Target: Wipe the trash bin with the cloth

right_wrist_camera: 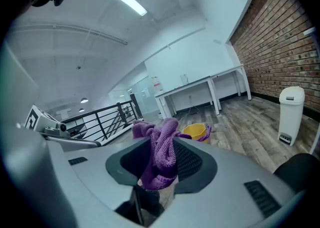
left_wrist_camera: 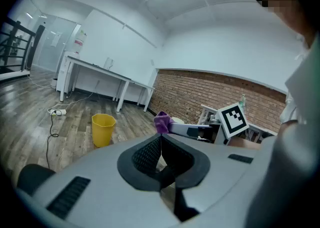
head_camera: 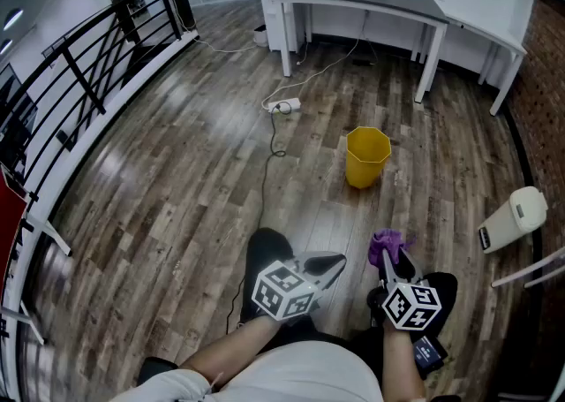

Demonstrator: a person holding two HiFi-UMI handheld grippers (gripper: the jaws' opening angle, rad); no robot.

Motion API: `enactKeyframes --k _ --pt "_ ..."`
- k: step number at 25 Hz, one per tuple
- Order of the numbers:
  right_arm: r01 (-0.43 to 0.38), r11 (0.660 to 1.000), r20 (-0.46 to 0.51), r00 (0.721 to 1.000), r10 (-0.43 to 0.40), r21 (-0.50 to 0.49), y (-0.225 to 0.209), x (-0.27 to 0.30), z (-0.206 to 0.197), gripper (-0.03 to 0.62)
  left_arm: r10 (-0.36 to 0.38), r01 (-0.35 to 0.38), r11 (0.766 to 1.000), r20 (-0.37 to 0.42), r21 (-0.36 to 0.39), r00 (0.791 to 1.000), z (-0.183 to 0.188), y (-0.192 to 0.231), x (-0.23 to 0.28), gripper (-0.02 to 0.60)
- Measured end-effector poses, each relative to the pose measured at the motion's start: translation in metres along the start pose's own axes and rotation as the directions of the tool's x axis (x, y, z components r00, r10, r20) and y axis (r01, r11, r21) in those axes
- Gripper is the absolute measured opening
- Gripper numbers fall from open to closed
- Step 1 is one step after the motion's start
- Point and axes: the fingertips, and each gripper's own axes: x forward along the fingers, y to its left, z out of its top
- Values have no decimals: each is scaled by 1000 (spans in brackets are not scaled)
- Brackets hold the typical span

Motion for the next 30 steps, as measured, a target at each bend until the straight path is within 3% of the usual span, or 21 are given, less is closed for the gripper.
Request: enactKeyframes --k 13,19,25,30 --pt "-4 1000 1 1000 4 15 4 -1 -1 140 2 -2 1000 -1 -6 1000 -2 2 -1 6" --pt "-2 998 -16 1000 3 67 -1 11 7 140 17 -17 1000 8 -16 1000 11 19 14 6" --pt "-9 983 -37 999 16 183 -18 39 19 141 14 -16 999 -40 -52 999 8 52 43 6" --pt "3 984 -40 999 4 178 -33 67 40 141 9 -10 999 -40 -39 999 27 70 63 6"
